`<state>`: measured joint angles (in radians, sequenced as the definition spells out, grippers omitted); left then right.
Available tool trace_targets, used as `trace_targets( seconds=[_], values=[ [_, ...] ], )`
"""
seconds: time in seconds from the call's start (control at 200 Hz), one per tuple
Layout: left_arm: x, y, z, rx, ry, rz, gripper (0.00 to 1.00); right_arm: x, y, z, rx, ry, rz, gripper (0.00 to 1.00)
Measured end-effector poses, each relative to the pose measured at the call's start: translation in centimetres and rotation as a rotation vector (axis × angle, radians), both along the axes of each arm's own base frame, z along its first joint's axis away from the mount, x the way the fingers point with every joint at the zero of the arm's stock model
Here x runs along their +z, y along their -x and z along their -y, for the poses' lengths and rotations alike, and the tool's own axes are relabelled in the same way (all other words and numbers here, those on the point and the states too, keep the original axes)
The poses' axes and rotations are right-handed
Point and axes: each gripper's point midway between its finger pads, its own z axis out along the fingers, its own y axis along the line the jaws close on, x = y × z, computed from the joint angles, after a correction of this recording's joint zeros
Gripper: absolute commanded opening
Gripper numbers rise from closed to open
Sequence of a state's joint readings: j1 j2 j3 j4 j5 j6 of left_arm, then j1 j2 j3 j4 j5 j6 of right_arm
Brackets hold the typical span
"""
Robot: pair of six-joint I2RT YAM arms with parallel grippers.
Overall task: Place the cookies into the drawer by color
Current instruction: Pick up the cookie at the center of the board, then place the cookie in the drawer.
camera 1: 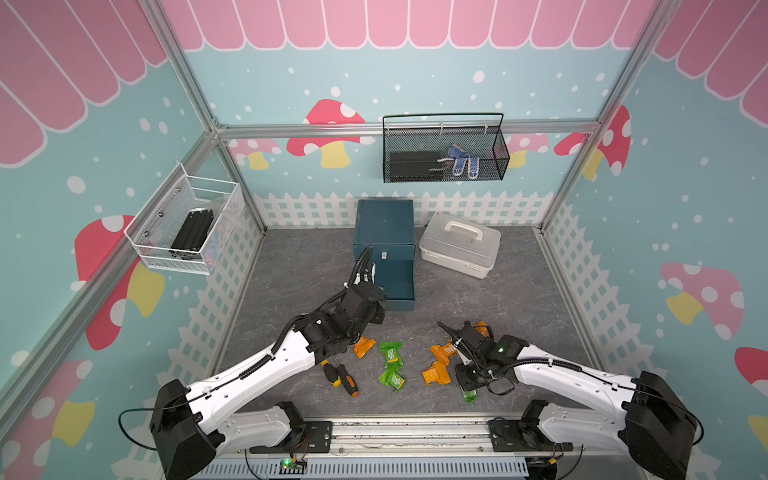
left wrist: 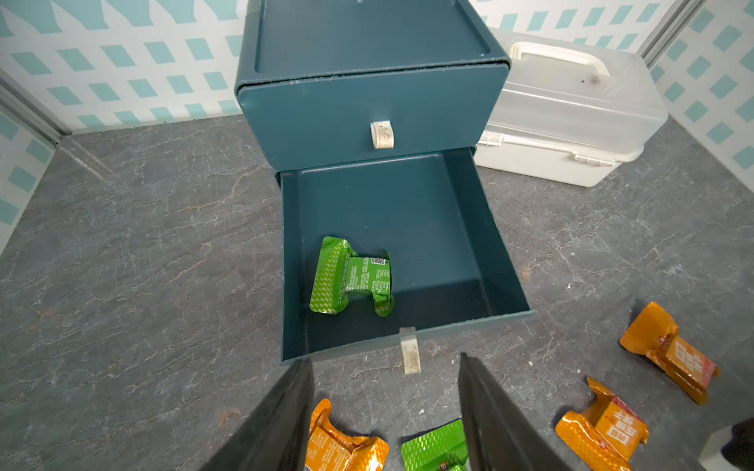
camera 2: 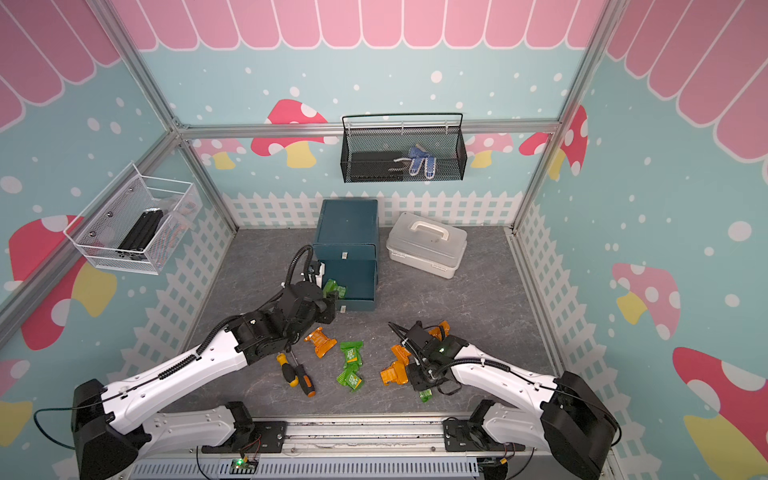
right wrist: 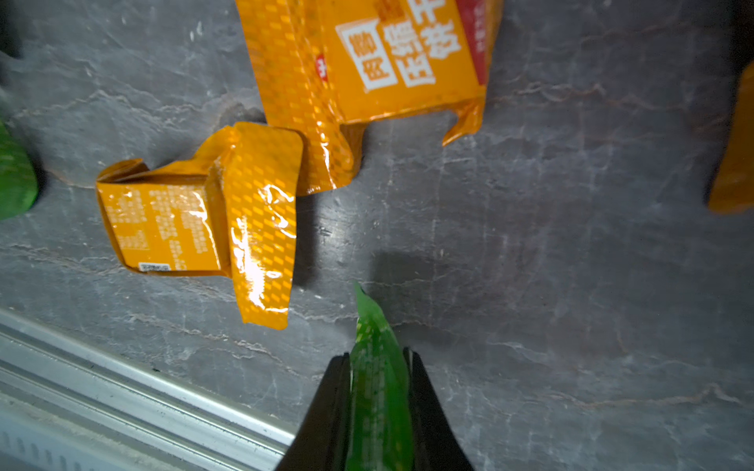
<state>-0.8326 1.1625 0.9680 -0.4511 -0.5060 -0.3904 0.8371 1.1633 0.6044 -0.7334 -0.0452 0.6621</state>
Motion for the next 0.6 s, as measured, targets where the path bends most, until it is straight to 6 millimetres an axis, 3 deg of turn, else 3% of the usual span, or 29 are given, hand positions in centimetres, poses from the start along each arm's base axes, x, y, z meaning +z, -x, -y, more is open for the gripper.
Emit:
trace_targets(
  seconds=[0.12,0.215,0.39,0.6],
  values=[
    [-0.1,0.4,-0.1,-0.009,0.022,0.001,0.60,0.0,0.2,0.0,0.005,0.002,-0.012,0.17],
    [-0.7,0.9,-0.1,-0.022,0.048,-0.008,0.60,1.2,-0.3,-0.8,0.012,-0.023,0.001,0.17],
    [-2.8,3.0,-0.9,-0.054,0.109,-0.044,0.59,6.8,-3.0,-3.7,0.042,-0.134,0.116,0.17],
    [-3.1,5.5,-1.0,-0.121,0.229,-0.069,0.59,13.7,-8.0,-8.2,0.063,-0.248,0.238,0.15]
  ],
)
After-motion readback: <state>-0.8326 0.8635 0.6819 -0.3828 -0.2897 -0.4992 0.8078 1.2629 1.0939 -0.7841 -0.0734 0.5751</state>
